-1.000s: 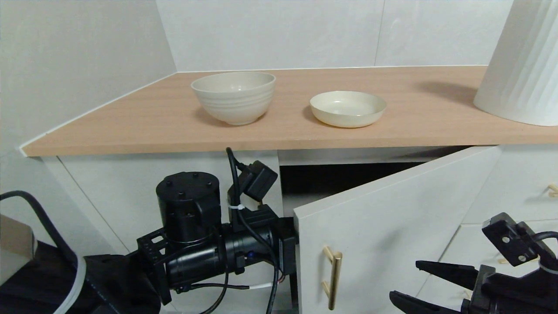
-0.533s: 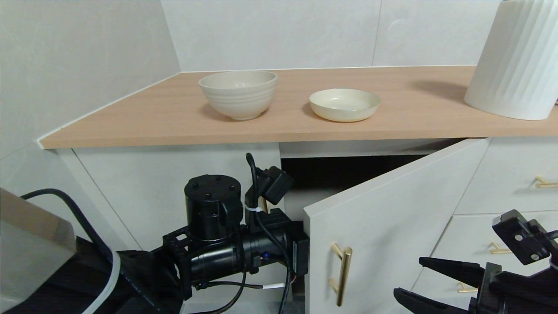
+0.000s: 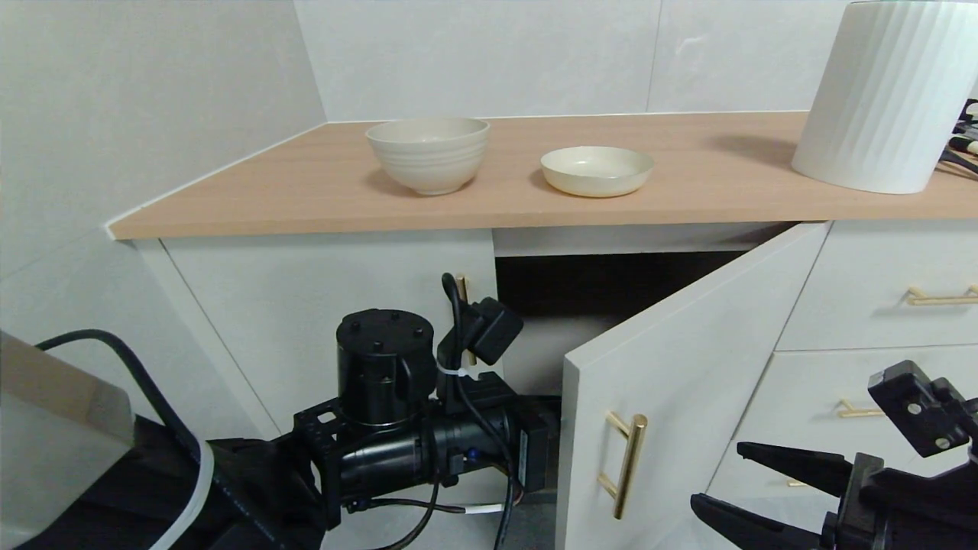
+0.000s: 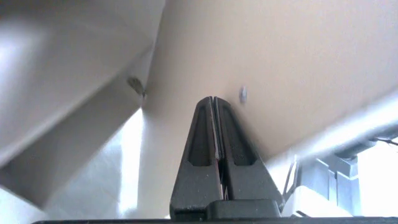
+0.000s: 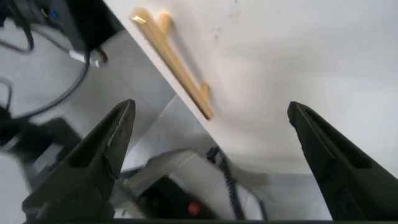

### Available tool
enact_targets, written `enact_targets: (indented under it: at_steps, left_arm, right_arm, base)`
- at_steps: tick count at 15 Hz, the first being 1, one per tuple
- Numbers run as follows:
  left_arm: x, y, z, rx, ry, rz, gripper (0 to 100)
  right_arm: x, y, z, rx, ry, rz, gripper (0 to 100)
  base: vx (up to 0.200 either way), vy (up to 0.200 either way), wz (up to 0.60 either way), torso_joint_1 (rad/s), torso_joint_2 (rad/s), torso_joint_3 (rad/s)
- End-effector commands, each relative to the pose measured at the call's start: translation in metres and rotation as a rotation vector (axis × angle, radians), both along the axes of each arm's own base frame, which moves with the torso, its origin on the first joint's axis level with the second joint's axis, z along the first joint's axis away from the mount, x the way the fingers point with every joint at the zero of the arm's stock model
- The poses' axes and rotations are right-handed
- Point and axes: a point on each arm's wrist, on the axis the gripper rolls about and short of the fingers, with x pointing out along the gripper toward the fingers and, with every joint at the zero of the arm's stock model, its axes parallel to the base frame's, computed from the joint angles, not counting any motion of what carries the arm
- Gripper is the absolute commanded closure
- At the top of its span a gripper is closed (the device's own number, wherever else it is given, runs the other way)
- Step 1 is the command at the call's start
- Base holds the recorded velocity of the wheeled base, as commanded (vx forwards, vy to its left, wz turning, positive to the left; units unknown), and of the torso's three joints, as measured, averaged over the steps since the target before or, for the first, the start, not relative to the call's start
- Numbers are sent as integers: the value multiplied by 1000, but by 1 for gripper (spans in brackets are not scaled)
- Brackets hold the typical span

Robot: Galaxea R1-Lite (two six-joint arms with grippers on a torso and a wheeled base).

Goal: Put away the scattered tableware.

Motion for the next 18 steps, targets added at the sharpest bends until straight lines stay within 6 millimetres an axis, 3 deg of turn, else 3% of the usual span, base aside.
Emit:
enact_targets:
  at_steps: [1, 9, 12, 18]
  left_arm:
    - [5, -5, -3, 7, 7, 3, 100]
    - [7, -12, -1, 12, 8, 1, 100]
    - [6, -18, 0, 17, 10, -7, 100]
    - [10, -29, -4, 25, 17, -16, 100]
  right_arm:
    - [1, 0, 3, 6, -14, -14, 0]
    - [-6, -7, 16, 22, -33, -18, 0]
    - [-12, -12, 26, 32, -43, -18, 0]
    - [-16, -16, 32, 35, -66, -15, 0]
  base:
    - [0, 0, 0, 0, 0, 0]
    - [0, 0, 0, 0, 0, 0]
    - [-200, 0, 0, 5, 2, 2]
    - [0, 0, 0, 0, 0, 0]
